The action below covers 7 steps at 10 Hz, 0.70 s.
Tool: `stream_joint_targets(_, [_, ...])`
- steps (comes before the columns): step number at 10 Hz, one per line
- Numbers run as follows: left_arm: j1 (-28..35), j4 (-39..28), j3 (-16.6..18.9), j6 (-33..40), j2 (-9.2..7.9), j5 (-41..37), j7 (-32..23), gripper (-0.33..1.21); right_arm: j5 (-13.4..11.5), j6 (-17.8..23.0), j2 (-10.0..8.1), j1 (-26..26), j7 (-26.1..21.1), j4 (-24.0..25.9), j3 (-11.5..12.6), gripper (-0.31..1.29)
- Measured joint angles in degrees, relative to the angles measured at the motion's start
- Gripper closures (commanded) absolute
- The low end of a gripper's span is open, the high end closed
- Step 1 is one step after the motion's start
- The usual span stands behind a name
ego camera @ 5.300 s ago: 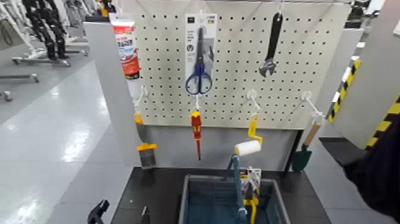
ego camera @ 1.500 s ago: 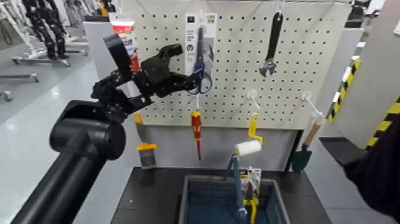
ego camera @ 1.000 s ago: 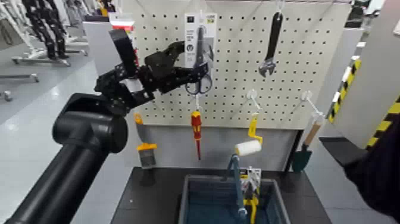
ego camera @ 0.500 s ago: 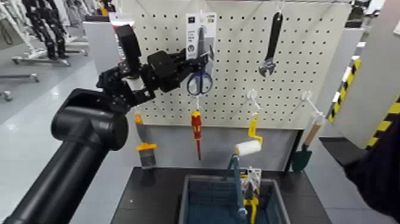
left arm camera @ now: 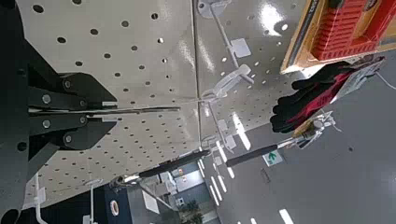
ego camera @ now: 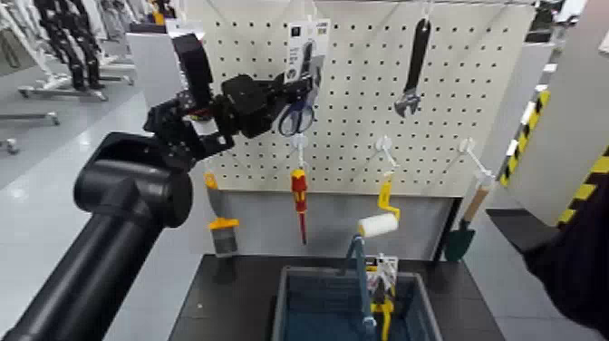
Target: Put the blue scissors into the crate.
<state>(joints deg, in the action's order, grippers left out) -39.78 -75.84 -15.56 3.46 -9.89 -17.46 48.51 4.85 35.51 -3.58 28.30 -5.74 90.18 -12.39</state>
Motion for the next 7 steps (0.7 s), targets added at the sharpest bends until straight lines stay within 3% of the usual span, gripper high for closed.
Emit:
stream_joint_targets(4, [0.3, -0.9, 0.7, 0.4, -0.13, 0.3, -0.4, 1.18, 0.0, 0.0, 0.05, 0.0, 0.0, 0.0, 0.0, 0.07])
stream_joint_targets(7, [1.0, -8.2, 1.8, -1.1, -0.59, 1.1, -0.9, 1.18, 0.1, 0.0, 0.01, 0.0, -0.1, 0.0, -0.1, 0.07])
